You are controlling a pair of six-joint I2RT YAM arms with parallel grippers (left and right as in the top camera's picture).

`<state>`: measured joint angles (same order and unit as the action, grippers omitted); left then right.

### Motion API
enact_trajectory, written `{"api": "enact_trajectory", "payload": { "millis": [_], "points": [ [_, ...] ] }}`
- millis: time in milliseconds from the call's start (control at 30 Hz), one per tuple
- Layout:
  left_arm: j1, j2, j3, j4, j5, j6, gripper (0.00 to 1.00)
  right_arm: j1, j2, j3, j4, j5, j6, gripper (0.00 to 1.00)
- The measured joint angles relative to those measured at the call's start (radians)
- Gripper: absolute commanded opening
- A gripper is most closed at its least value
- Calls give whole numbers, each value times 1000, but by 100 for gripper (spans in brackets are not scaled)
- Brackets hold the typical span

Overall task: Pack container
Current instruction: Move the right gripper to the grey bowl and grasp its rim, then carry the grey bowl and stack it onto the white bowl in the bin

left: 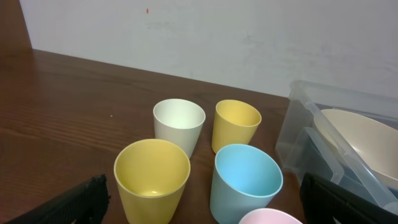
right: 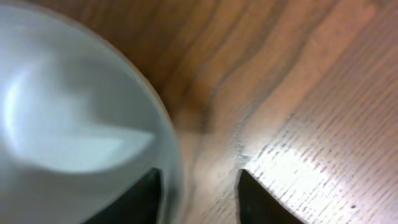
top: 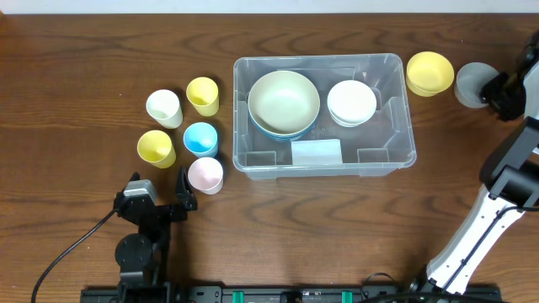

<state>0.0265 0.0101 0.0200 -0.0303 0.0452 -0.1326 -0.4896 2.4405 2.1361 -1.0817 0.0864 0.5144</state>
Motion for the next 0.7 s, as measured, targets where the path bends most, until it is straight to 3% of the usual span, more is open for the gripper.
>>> {"api": "enact_trajectory", "payload": {
  "millis": [167,433,700],
  "points": [
    [0,0,0,0,0,0,98,-19,4,-4,-14,1,-2,2],
    [0,0,0,0,0,0,98,-57,-3,3,-54,-41,5,1],
    [0,0,0,0,0,0,98,-115,-22,115,-208,-48,3,1]
  ]
}}
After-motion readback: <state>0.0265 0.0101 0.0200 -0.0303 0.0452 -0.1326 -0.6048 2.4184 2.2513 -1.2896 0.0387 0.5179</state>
